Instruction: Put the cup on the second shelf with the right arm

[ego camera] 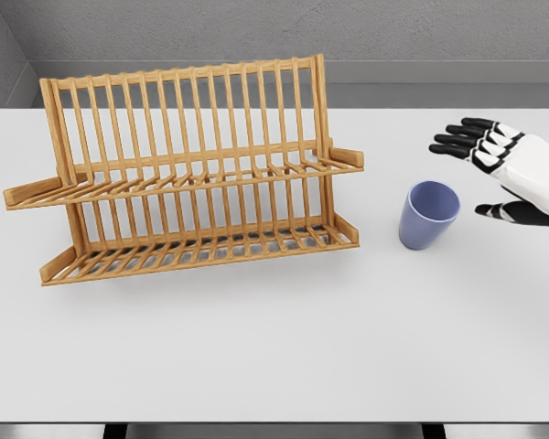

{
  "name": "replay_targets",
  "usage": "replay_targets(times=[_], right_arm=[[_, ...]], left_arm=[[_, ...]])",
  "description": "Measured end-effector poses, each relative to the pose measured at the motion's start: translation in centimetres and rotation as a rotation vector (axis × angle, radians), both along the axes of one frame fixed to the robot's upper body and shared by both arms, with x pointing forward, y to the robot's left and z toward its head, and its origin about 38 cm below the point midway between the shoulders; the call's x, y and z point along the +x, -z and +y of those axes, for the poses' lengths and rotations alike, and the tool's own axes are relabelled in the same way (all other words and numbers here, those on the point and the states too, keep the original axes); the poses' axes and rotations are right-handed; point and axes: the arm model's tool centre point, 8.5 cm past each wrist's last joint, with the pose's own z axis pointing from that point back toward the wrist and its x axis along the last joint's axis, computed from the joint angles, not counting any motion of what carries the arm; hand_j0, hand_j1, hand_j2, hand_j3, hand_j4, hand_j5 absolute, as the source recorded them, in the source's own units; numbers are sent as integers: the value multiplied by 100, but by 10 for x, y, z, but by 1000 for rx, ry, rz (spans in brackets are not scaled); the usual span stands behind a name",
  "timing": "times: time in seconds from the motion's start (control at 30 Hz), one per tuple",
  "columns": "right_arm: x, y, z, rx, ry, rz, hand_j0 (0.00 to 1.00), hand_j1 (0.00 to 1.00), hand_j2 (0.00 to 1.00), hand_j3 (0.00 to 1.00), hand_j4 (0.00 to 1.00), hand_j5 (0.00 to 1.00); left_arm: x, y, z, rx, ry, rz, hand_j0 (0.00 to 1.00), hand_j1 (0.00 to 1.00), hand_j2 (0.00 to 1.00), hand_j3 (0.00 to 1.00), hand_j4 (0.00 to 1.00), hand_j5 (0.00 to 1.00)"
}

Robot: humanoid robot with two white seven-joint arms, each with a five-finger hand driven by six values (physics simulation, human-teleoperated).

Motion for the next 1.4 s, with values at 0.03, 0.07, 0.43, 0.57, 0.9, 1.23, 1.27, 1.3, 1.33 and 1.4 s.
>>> replay_targets(times=[0.03,0.07,0.43,0.57,0.9,1.23,1.27,1.3,1.33,1.4], right_arm=[[0,0,0,-1,0,0,100,100,100,100,100,100],[0,-1,0,0,0,-2,100,100,100,100,100,100],[28,-37,-6,-418,5,119,100,100,100,100,100,100],[49,-78,11,-478,-8,42,100,100,100,100,100,100],[69,-16,46,-502,-113,202,100,100,100,100,100,100],[69,-9,39,-509,-97,224,100,100,100,100,100,100],[69,-6,40,-512,-101,232,100,100,100,100,100,100],[69,-3,40,-515,-103,241,100,100,100,100,100,100],[69,0,40,-518,-105,249,100,100,100,100,100,100],[68,5,39,-521,-106,265,100,100,100,100,100,100]], left_arm=[[0,0,0,0,0,0,100,100,100,100,100,100],[0,0,0,0,0,0,100,100,100,100,100,100],[0,0,0,0,0,0,100,100,100,100,100,100],[0,0,0,0,0,0,100,100,100,100,100,100],[0,0,0,0,0,0,100,100,100,100,100,100],[0,0,0,0,0,0,100,100,100,100,100,100],[0,0,0,0,0,0,100,100,100,100,100,100],[0,0,0,0,0,0,100,100,100,100,100,100],[0,0,0,0,0,0,100,100,100,100,100,100],[0,0,0,0,0,0,100,100,100,100,100,100]])
